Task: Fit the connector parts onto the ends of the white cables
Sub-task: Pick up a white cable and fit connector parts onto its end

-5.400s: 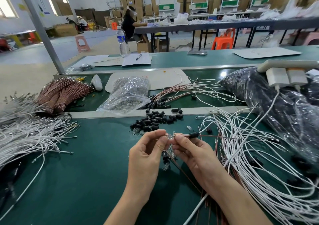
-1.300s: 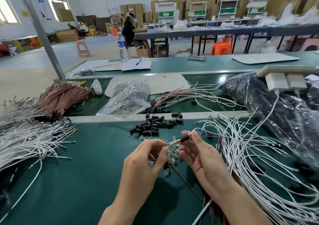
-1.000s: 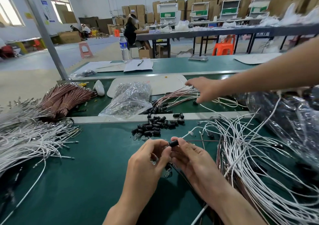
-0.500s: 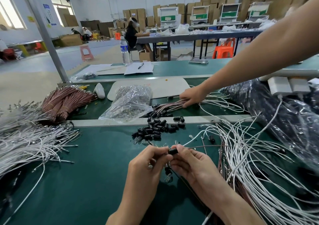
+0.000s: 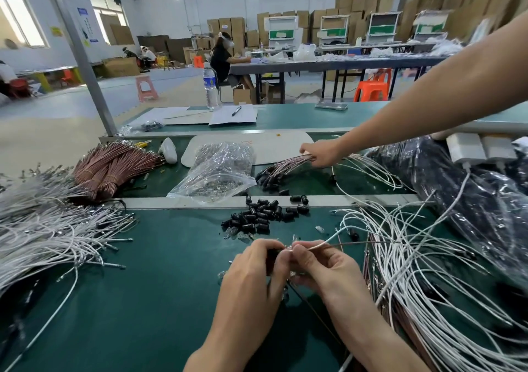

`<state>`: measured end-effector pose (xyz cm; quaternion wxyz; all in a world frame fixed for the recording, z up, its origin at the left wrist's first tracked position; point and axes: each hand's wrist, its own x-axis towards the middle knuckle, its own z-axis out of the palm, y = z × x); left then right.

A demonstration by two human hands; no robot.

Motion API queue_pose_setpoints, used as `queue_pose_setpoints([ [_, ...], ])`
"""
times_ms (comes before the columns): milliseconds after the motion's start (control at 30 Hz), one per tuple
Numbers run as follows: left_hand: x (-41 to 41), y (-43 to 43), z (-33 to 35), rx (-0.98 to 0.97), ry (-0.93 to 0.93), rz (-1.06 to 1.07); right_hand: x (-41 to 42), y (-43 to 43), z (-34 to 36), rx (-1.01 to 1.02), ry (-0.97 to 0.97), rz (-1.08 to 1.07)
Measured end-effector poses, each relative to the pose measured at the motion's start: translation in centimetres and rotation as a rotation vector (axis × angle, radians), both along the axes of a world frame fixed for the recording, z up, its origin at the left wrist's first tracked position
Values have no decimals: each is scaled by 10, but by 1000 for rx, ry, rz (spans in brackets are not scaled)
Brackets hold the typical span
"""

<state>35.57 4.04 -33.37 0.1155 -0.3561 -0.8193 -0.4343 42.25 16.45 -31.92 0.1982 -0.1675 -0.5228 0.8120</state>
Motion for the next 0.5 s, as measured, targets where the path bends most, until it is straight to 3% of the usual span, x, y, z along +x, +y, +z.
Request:
queue_pose_setpoints([
  [300, 1, 10, -2, -92, 155, 173, 0, 2, -4, 35, 39, 75],
  [500, -2, 8, -7, -138, 26, 120, 0, 2, -5, -22, 41, 105],
])
